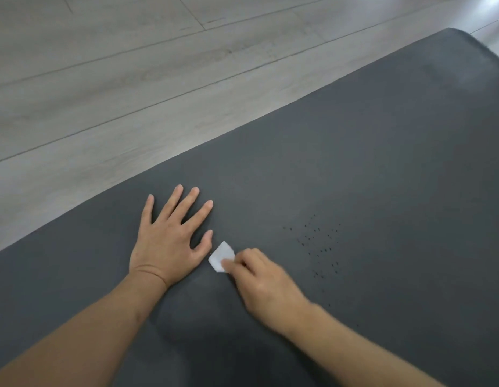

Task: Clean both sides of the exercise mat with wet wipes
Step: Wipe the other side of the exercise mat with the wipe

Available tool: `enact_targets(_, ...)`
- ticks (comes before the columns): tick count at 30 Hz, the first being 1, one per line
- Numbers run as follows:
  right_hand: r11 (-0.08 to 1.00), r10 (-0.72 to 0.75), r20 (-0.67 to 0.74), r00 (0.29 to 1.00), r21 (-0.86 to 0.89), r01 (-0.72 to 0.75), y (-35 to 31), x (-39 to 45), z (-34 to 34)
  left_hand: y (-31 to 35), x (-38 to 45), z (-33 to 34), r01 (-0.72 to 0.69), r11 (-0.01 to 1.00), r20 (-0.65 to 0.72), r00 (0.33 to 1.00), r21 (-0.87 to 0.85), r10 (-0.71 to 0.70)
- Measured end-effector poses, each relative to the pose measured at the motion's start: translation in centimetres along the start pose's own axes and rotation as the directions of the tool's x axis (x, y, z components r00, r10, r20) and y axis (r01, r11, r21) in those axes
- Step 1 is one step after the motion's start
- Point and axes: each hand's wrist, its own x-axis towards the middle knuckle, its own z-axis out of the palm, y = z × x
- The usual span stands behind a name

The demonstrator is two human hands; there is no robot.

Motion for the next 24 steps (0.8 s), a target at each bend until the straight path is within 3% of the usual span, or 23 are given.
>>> enact_targets(1, 0.999, -0.005, -0.026, 1.0, -0.054, 0.004, 2.3, 0.4, -0.9, 0.1, 0.0, 0.0, 0.002, 1.0, 0.001, 1.0, 0.004, -0.002)
enact_targets(3, 0.975, 0.141, -0.166, 0.976, -0.146, -0.166, 8.4, 1.3, -3.2, 0.1, 0.1, -0.1, 0.004, 1.0, -0.007, 1.0, 0.003, -0.004)
enact_targets(5, 0.87, 0.396, -0.313, 0.863, -0.171, -0.462, 14.2, 1.6, -6.1, 0.1, 0.2, -0.1, 0.011, 1.0, -0.021, 1.0, -0.012, -0.011)
enact_targets(7, 0.757, 0.566, -0.414, 0.712, -0.08, -0.648, 15.6, 1.3, -6.5, 0.1, 0.2, -0.1, 0.021, 1.0, -0.022, 1.0, -0.014, -0.021)
enact_targets(8, 0.749, 0.578, -0.438, 0.689, -0.05, -0.661, 14.0, 1.3, -5.6, 0.1, 0.2, -0.1, 0.024, 1.0, -0.02, 1.0, -0.014, -0.024)
enact_targets(9, 0.784, 0.553, -0.426, 0.717, -0.027, -0.62, 11.5, 1.1, -4.1, 0.1, 0.2, -0.1, 0.021, 1.0, -0.017, 1.0, -0.012, -0.021)
enact_targets(12, 0.952, 0.305, -0.196, 0.932, 0.038, -0.303, 2.1, -0.9, -0.2, 0.1, 0.0, -0.2, 0.008, 1.0, -0.009, 1.0, 0.0, -0.008)
enact_targets(14, 0.987, 0.164, -0.099, 0.982, 0.018, -0.163, 1.6, -2.4, -0.5, 0.1, 0.0, -0.3, 0.009, 1.0, -0.002, 1.0, -0.004, -0.009)
enact_targets(16, 0.968, 0.249, -0.179, 0.952, 0.006, -0.252, 4.7, -2.9, -1.5, 0.2, -0.1, -0.4, 0.011, 1.0, -0.01, 1.0, -0.016, -0.011)
enact_targets(18, 0.893, 0.439, -0.357, 0.825, 0.068, -0.446, 7.4, -3.0, -2.0, 0.3, 0.1, -0.4, 0.019, 0.999, -0.012, 1.0, -0.035, -0.02)
enact_targets(20, 0.839, 0.524, -0.427, 0.737, 0.11, -0.533, 7.6, -2.7, -1.6, 0.2, 0.1, -0.4, 0.041, 0.998, -0.033, 0.999, -0.043, -0.042)
enact_targets(24, 0.833, 0.528, -0.476, 0.703, 0.127, -0.539, 7.3, -2.4, -1.6, 0.5, 0.2, -0.8, 0.036, 0.999, -0.07, 0.997, -0.018, -0.037)
